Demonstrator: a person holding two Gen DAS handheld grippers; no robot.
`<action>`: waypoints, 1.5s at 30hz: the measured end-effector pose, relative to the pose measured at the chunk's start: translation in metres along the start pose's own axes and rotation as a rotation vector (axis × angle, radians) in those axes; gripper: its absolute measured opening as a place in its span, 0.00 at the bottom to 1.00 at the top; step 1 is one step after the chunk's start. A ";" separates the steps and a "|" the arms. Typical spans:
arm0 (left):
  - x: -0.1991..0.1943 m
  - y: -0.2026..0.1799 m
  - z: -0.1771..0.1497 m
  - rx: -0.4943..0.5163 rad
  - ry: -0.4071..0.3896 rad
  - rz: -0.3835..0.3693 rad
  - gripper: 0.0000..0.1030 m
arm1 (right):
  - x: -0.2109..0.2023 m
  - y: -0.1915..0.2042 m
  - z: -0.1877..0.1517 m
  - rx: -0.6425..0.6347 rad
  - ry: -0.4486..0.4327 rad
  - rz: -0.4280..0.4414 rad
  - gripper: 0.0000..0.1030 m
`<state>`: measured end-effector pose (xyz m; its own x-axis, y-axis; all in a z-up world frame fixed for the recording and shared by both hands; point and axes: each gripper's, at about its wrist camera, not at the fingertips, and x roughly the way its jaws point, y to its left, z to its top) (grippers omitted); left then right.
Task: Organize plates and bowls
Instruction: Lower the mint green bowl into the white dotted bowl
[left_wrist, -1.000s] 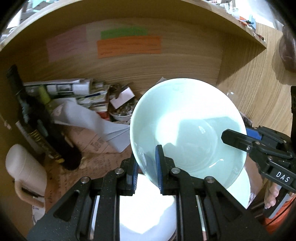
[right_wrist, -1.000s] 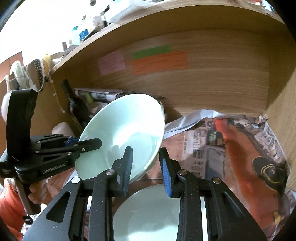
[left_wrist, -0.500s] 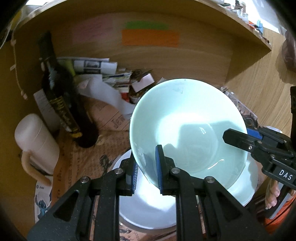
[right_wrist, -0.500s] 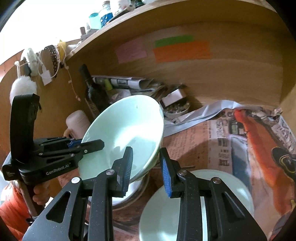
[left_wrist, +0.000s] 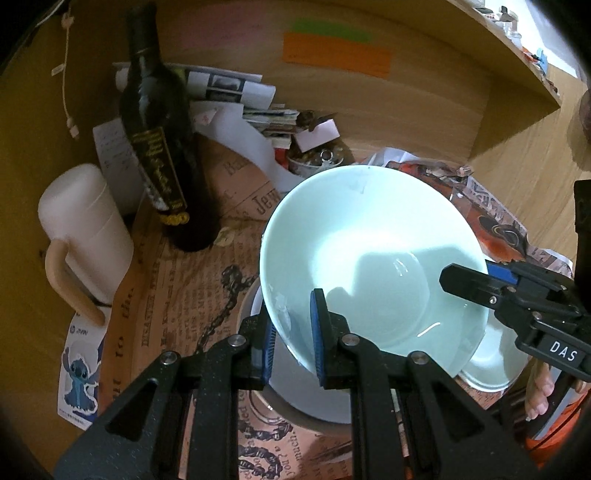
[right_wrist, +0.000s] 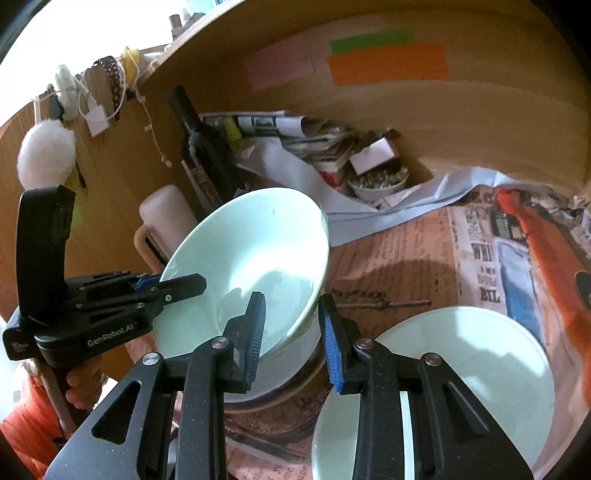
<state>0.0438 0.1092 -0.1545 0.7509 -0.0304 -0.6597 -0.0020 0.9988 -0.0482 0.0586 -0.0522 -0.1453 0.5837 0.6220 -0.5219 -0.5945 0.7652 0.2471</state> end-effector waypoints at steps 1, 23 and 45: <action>0.000 0.001 -0.002 -0.001 0.003 0.002 0.16 | 0.001 0.001 -0.001 0.001 0.004 0.000 0.26; 0.004 0.011 -0.018 -0.006 0.049 0.011 0.16 | 0.015 0.014 -0.014 -0.060 0.063 -0.009 0.27; -0.001 -0.003 -0.021 0.071 0.019 0.086 0.46 | 0.011 0.022 -0.013 -0.182 0.015 -0.136 0.44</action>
<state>0.0285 0.1059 -0.1695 0.7373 0.0560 -0.6732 -0.0189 0.9979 0.0623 0.0450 -0.0308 -0.1558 0.6577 0.5116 -0.5528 -0.6016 0.7984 0.0231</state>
